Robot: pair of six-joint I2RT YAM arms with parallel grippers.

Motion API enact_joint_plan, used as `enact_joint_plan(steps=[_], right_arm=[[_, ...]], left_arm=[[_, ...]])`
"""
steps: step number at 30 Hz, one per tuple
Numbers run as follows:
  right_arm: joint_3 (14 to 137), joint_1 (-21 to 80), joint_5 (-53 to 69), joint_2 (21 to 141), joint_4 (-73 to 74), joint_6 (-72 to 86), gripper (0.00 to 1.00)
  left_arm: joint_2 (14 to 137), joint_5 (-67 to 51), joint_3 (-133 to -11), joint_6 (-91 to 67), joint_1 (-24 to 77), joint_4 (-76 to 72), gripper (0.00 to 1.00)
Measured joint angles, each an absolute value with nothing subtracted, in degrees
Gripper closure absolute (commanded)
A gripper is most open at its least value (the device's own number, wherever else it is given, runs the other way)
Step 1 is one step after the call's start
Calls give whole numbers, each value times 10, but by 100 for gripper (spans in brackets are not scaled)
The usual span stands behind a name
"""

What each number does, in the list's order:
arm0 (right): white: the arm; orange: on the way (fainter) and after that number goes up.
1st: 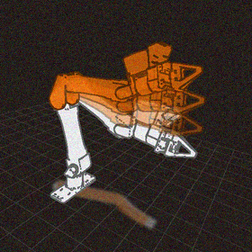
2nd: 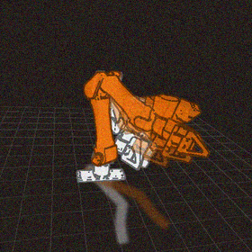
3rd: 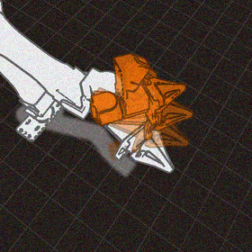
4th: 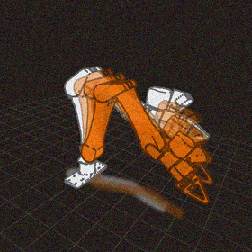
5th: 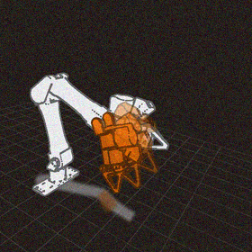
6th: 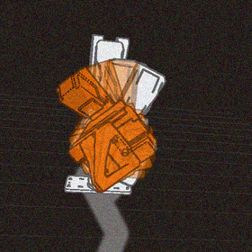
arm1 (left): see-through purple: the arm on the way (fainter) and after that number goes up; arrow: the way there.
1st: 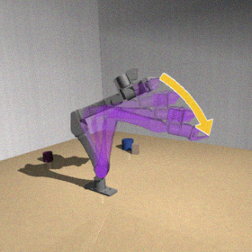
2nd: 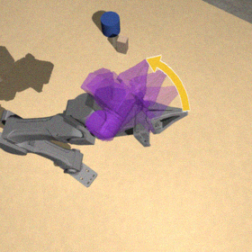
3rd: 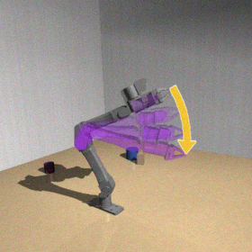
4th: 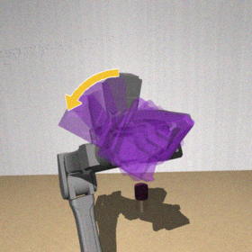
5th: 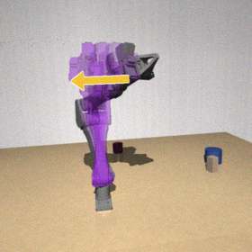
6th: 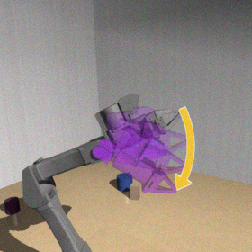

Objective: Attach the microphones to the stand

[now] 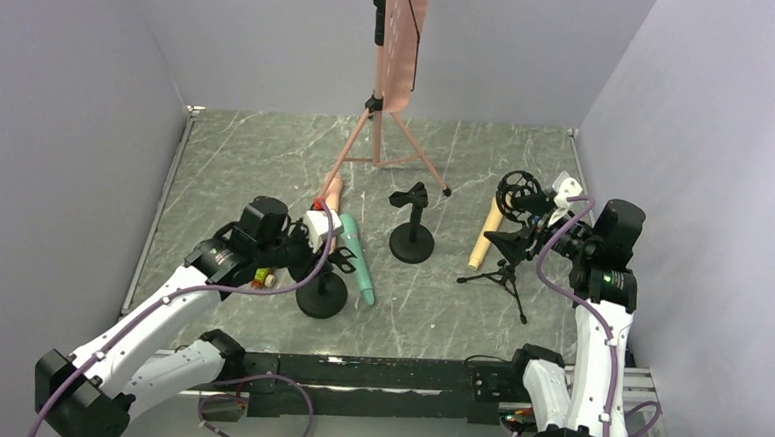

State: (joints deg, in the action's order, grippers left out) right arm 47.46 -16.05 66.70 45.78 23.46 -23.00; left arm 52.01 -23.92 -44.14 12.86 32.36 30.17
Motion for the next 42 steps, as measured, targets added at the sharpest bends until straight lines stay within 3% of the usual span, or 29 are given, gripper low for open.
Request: enact_joint_plan(steps=[2,3,4,12,18,25,31,34,42], right_arm=[[475,-161,668,458,235,-230,0],[475,-161,668,458,235,-231,0],[474,-161,668,458,235,-231,0],[473,-161,675,460,235,-241,0],[480,-161,681,463,266,-290,0],[576,-161,673,511,438,-390,0],[691,-152,645,562,552,-408,0],[745,-113,633,595,583,-409,0],[775,114,534,633,596,-396,0]], left_arm=[[520,-234,-439,128,324,298,52],[520,-231,-439,126,324,298,16],[520,-227,-439,125,324,298,3],[505,-186,-439,121,323,295,1],[391,-146,-440,106,324,286,1],[255,-92,-443,86,324,255,1],[227,-39,-409,72,324,236,1],[228,-4,-372,65,324,236,1],[212,75,-345,62,324,248,1]])
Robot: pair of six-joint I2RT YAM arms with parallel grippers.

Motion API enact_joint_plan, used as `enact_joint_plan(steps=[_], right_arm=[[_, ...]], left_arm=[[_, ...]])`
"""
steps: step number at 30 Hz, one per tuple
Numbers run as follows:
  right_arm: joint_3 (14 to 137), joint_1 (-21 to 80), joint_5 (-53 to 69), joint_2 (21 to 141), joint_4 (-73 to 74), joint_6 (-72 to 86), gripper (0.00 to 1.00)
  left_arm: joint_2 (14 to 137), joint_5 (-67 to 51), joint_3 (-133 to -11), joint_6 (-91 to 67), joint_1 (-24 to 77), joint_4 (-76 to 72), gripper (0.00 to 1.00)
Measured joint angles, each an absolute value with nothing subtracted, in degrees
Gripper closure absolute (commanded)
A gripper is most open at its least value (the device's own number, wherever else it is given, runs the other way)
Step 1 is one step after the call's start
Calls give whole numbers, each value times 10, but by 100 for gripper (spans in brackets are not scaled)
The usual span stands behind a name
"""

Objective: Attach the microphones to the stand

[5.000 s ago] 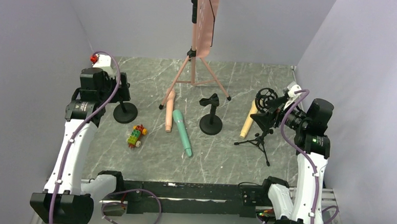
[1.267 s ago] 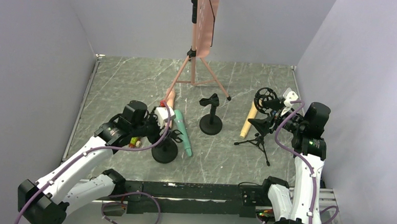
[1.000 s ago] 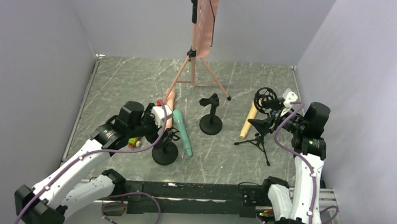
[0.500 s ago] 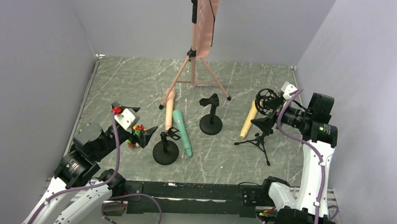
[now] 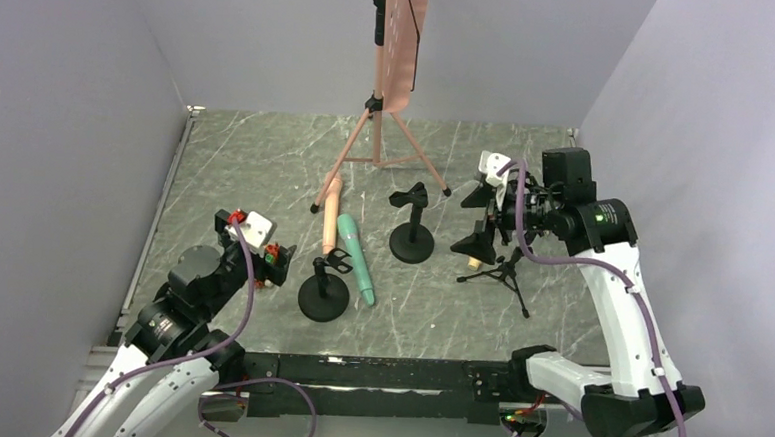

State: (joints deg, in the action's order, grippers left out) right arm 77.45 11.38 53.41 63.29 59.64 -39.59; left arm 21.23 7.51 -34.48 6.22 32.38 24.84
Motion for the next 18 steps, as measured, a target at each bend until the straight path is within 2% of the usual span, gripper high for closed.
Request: enact_joint_plan(steps=[5,9,18], right_arm=[[788,176,540,642,609,-427,1],[747,279,535,687,573,-421,1],[604,479,345,785,352,-243,0]], left_arm=[[203,102,-345,62,324,243,1],[203,124,-345,61,324,243,1],[192,178,-345,51,320,243,1]])
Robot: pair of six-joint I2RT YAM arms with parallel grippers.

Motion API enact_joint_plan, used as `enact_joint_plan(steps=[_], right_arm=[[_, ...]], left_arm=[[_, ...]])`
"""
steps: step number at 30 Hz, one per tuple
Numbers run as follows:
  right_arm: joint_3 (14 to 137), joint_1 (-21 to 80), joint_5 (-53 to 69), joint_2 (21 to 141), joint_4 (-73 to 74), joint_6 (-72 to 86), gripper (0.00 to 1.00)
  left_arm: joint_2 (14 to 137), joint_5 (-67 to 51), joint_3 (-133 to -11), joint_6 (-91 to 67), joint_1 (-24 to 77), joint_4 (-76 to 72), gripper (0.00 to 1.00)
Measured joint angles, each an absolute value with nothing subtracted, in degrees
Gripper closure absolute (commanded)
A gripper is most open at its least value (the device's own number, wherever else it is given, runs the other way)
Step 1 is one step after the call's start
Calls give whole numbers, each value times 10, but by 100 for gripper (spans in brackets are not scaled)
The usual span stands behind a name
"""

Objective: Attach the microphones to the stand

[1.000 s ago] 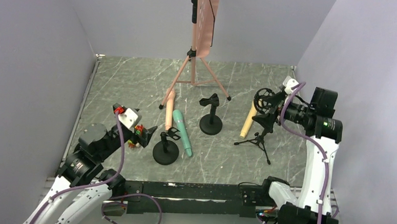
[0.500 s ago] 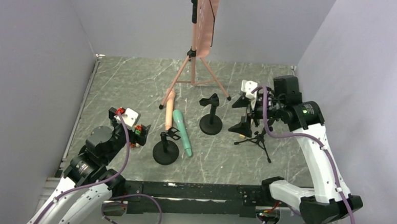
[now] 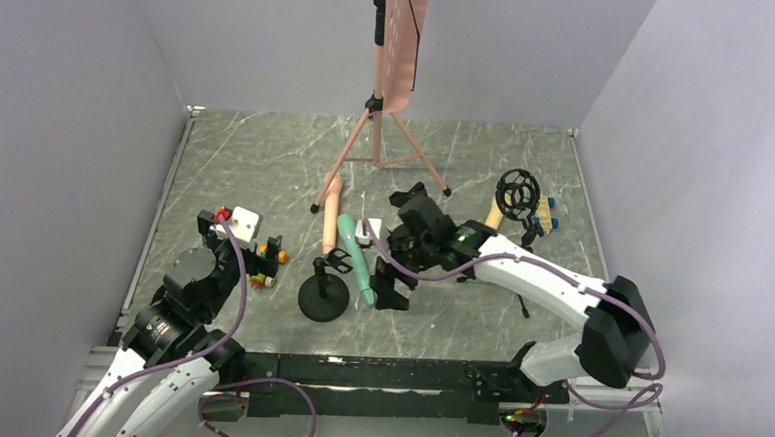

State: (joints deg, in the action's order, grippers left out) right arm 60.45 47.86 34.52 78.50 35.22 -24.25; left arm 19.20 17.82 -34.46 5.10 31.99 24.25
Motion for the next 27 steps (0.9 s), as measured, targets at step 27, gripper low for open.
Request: enact_joint_plan(steps=[27], right_arm=[[479,544,8,924,-7,123,7]], left_arm=[[182,193,-345,53,314,244,1]])
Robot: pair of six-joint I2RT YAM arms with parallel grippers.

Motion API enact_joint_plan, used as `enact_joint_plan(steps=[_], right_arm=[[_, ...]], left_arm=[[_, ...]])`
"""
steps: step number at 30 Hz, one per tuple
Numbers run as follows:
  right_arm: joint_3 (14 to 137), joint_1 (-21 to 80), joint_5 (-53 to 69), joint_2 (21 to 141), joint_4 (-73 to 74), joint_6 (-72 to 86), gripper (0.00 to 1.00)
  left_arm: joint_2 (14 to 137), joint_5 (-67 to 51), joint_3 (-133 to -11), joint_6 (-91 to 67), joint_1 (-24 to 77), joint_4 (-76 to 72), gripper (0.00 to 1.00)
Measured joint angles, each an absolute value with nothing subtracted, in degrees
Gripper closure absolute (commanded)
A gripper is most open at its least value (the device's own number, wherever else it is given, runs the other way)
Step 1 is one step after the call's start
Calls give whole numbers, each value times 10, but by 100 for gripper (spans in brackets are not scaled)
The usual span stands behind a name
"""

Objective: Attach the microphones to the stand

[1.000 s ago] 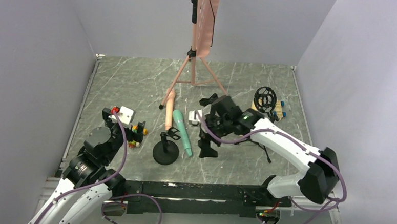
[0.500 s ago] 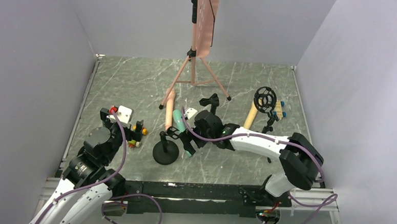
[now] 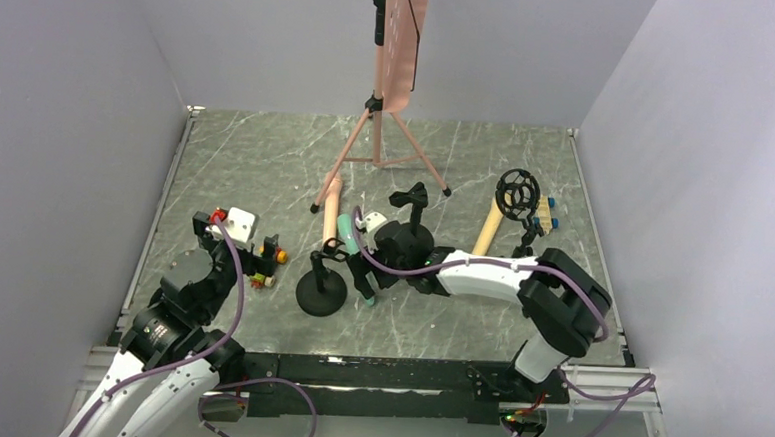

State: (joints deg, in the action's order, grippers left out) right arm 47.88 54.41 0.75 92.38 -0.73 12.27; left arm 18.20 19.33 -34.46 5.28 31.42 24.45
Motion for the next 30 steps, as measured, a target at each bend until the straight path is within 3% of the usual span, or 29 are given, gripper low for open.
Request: enact_joint_plan(steps=[8,17,24,30], right_arm=[[538,544,-5,1011,-4,136,23],[533,540,-26,1011,-1,114,70],[498,499,-2,968,38,68,89],[476,466,50,923,95,42,85]], left_arm=[[181,193,-345,53,314,246,1],[181,193,-345,53,314,247,1],[180,184,-345,53,313,247,1],[179,176,-345,53,313,247,1]])
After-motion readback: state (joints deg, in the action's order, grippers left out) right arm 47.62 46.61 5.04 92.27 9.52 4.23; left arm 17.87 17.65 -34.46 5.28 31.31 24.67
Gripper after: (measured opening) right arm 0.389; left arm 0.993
